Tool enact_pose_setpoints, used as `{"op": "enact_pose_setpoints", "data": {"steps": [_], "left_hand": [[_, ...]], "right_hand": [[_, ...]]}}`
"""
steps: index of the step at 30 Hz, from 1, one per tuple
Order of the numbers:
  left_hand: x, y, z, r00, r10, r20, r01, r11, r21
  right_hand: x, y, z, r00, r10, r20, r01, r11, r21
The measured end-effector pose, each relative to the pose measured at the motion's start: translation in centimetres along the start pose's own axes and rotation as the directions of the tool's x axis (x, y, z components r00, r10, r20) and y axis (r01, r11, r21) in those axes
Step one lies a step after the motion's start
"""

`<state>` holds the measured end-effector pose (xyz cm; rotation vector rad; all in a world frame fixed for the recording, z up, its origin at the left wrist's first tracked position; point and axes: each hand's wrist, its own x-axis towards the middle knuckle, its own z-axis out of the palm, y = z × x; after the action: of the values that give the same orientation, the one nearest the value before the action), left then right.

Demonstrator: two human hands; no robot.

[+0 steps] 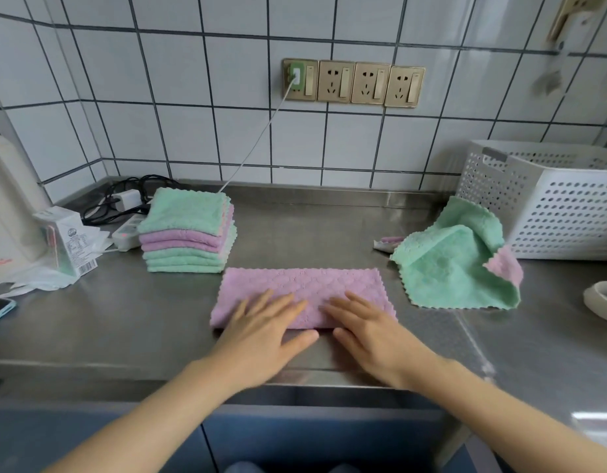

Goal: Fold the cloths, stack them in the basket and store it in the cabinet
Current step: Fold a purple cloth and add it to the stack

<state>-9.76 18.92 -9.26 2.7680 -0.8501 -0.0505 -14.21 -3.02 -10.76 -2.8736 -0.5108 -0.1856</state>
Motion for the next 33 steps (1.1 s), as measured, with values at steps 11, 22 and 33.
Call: {"op": "enact_pose_setpoints", "data": {"steps": [11,22,33], "left_hand": [[-4.5,-5.1,1.0,0.987,-0.154,0.040,0.150,0.986,0.078],[-1.7,2.2,1.9,0.995,0.100,0.005,-0.099,0.988,-0.118],[0.5,2.3,2.9,0.956,0.268,-0.119,-0.292,0.909,-0.298]], "right_hand": [[-3.8,4.1,-0.6,0.994,0.094,-0.060,-0.096,0.995,-0.031],[-2.2,3.4,-1.2,0.930,0.000,-0.368,-0.130,0.935,-0.329],[-5.9,-2.1,-5.5,0.963,0.068,-0.259,0.001,0.966,0.257]]}}
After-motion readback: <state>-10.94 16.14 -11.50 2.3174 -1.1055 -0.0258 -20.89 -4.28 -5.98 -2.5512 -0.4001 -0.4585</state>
